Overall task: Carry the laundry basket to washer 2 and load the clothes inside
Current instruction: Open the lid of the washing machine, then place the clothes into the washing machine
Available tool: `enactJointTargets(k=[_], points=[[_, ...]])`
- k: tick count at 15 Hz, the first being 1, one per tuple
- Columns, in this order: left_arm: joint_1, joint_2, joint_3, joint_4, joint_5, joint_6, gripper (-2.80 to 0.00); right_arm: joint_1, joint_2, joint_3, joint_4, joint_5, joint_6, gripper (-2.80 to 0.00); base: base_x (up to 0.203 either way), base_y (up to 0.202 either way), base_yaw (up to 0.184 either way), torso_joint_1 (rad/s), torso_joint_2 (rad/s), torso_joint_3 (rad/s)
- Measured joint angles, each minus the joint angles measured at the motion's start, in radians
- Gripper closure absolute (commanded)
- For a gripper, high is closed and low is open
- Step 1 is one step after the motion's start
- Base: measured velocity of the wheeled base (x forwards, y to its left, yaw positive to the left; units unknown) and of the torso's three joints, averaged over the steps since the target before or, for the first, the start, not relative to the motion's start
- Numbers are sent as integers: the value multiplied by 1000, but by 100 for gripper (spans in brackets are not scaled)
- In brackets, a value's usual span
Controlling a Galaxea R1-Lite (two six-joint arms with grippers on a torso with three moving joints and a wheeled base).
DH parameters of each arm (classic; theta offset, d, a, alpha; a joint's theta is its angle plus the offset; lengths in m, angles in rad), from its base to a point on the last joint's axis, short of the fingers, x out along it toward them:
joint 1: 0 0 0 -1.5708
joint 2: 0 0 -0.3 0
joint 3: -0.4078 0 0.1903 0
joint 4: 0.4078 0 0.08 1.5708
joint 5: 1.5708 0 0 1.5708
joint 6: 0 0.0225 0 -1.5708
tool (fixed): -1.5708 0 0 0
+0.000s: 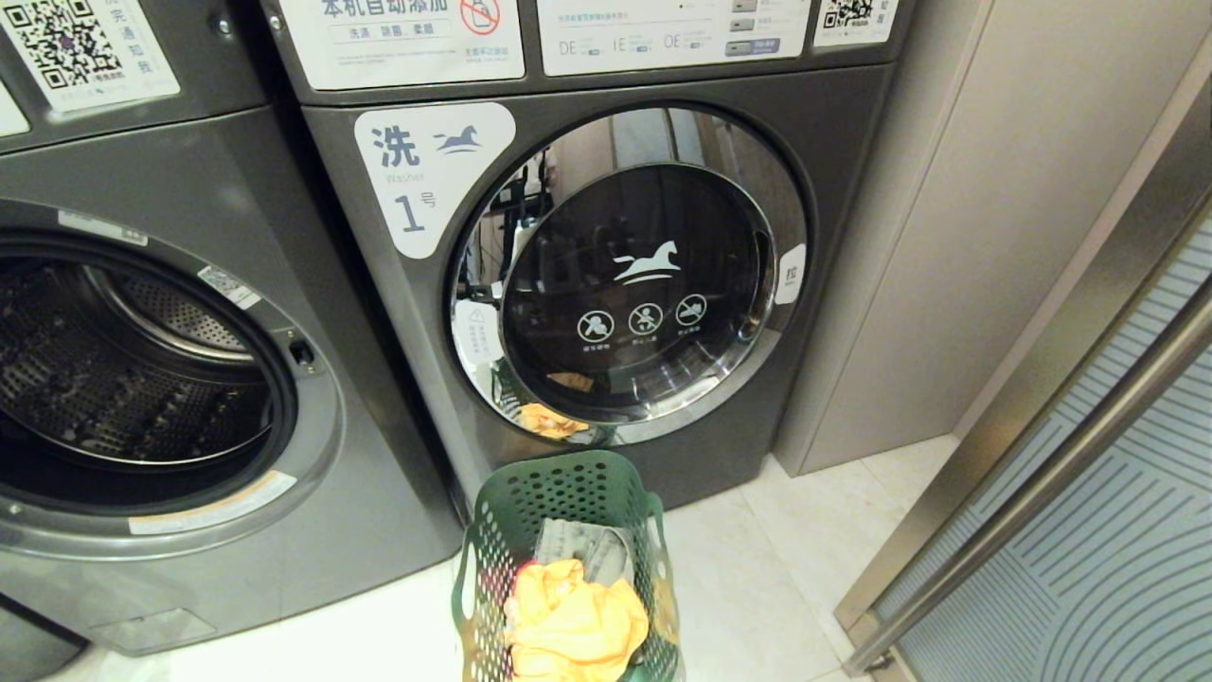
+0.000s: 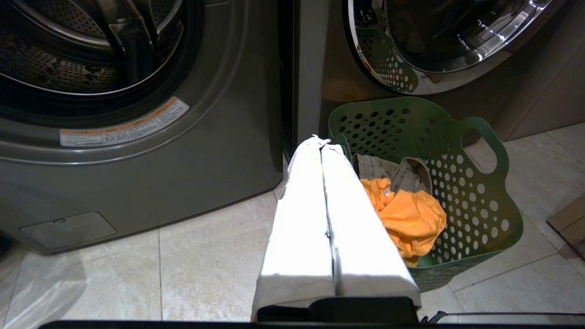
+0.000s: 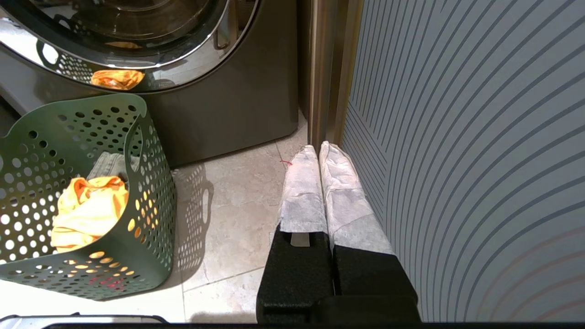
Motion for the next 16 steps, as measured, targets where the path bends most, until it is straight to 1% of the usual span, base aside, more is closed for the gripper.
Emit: enactJointTargets(k=[4,6,10,12,16], points=[[0,0,0,0,0,0,0,0,0,0,0,0,0,0,0,0,0,0,0,0],[1,0,0,0,0,0,0,0,0,0,0,0,0,0,-2,-4,115,0,8,3],[0,0,0,0,0,1,0,0,0,0,0,0,0,0,1,-8,176,5,7,2],[0,0,0,-1,0,1,0,0,0,0,0,0,0,0,1,-7,130,4,4,2],[0,0,0,-2,-1,3,0,0,-1,0,0,0,0,0,0,-1,14,1,2,1]])
